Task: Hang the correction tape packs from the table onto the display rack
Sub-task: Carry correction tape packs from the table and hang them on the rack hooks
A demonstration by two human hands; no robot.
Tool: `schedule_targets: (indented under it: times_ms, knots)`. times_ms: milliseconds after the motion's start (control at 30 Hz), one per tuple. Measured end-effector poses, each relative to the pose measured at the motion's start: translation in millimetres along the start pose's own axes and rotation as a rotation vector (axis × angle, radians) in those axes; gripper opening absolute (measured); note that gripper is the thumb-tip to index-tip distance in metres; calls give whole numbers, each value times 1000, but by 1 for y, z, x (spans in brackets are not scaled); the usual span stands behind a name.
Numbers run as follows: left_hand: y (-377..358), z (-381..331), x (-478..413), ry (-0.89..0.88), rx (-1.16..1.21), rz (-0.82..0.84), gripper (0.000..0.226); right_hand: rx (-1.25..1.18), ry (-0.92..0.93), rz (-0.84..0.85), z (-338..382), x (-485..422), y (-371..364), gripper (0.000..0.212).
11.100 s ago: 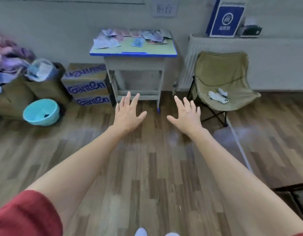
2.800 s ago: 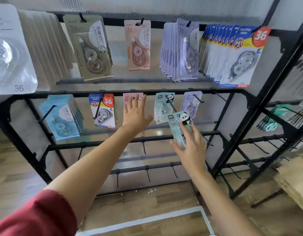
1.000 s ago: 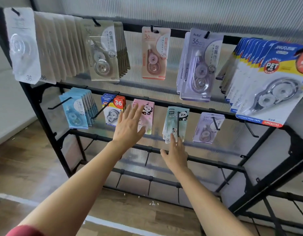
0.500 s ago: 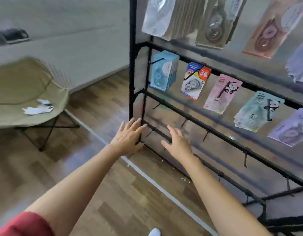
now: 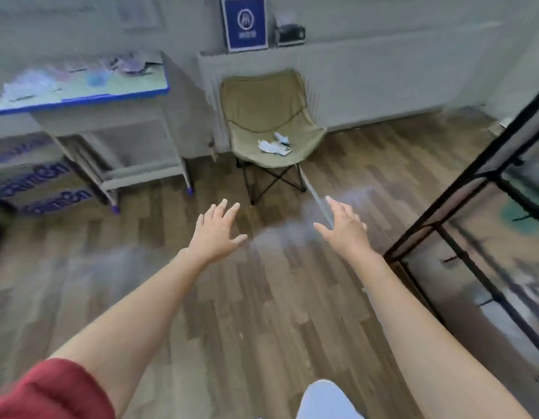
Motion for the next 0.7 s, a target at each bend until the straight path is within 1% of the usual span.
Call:
schedule_targets:
  times_ms: [167, 300, 433, 533, 700]
  knots:
    - [43, 116, -22, 197, 90, -31, 72, -92, 146, 126, 108, -67, -45, 67]
    - [85, 190, -53, 323, 219, -138, 70, -78, 269, 169, 186, -127, -70, 67]
    - [121, 249, -99, 421, 251, -211, 70, -67, 384, 184, 261, -204, -85, 66]
    - [146, 287, -141, 485, 259, -208, 71, -91, 445, 203, 313, -262, -90, 66]
    - [188, 336, -210, 543, 318, -274, 70, -116, 520, 205, 382, -354, -95, 66]
Point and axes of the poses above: each hand's wrist, its own x-axis away from the middle knuckle, its own y-axis out of the back of the hand, z = x × y, the point moved 9 cm from there along -x, towards the middle knuckle, and after that the axes turned 8 degrees about y, right-handed, at the moved point
